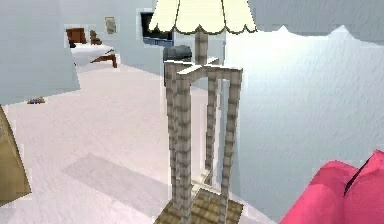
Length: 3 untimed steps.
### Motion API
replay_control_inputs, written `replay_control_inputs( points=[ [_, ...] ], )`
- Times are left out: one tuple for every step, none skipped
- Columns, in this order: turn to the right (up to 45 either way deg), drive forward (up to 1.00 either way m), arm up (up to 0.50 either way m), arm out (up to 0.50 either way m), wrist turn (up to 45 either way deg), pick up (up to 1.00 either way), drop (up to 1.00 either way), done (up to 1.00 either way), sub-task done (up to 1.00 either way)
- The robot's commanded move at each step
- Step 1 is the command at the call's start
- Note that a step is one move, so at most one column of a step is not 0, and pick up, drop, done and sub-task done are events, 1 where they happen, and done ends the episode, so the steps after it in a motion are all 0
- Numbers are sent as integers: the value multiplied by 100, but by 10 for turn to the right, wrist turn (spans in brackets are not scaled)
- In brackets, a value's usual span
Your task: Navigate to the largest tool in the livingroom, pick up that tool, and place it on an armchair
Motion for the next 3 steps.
replay_control_inputs(
  points=[
    [0,0,0,0,240,0,0,0,0],
    [0,0,-30,0,0,0,0,0,0],
    [0,0,-32,0,0,0,0,0,0]
  ],
)
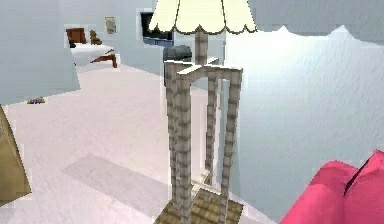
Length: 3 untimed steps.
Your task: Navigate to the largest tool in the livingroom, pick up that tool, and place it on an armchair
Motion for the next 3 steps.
replay_control_inputs(
  points=[
    [0,0,0,0,0,0,100,0,0],
    [0,0,10,0,0,0,0,0,0],
    [0,0,0,-8,0,0,0,0,0]
  ],
)
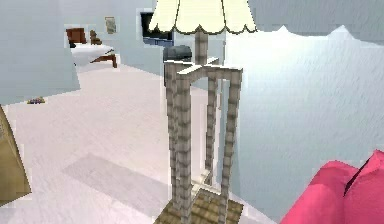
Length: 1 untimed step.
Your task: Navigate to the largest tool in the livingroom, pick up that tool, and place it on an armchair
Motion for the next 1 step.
replay_control_inputs(
  points=[
    [0,0,0,0,0,0,0,100,0]
  ],
)
